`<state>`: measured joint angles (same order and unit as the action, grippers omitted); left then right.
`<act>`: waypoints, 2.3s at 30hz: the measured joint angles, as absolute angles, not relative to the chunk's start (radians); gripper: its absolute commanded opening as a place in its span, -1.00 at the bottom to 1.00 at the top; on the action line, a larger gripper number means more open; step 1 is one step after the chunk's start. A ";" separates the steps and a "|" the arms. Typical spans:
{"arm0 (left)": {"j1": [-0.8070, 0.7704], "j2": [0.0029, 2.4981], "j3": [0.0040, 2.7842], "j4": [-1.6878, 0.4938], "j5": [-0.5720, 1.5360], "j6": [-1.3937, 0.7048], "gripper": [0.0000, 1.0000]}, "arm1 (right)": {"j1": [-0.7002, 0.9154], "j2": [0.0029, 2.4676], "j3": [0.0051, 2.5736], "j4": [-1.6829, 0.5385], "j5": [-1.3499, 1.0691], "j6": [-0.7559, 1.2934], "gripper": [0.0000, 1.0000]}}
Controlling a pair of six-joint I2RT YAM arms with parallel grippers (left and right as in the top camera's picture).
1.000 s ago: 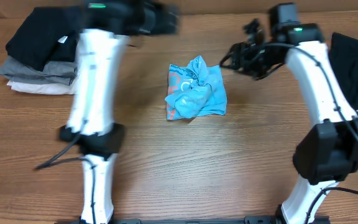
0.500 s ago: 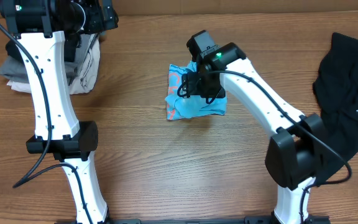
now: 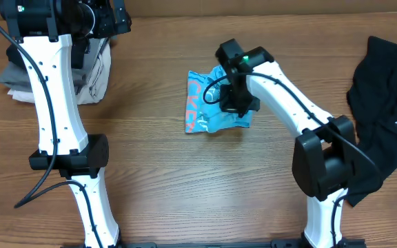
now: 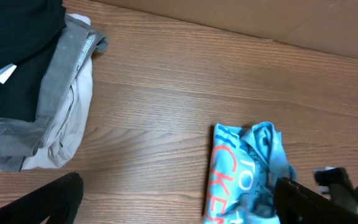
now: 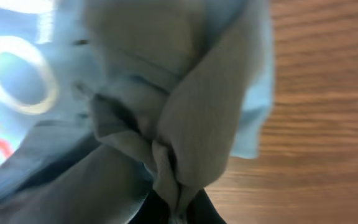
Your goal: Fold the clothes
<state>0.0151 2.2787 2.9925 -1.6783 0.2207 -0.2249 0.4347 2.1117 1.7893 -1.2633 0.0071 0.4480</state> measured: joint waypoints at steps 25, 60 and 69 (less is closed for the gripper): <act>0.015 2.279 2.992 -1.664 0.189 -0.202 1.00 | 0.378 1.981 1.781 -1.305 -0.082 0.219 0.53; 0.015 2.279 2.910 -1.646 0.157 -0.194 1.00 | 0.172 1.992 1.449 -1.208 0.073 0.317 0.14; 0.015 2.279 2.906 -1.634 0.155 -0.183 1.00 | 0.248 1.945 1.678 -1.094 0.017 0.163 0.20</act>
<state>0.0151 2.2791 2.9063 -1.6337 0.1551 -0.1833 0.2478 1.9450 1.6775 -1.0939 0.0174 0.1631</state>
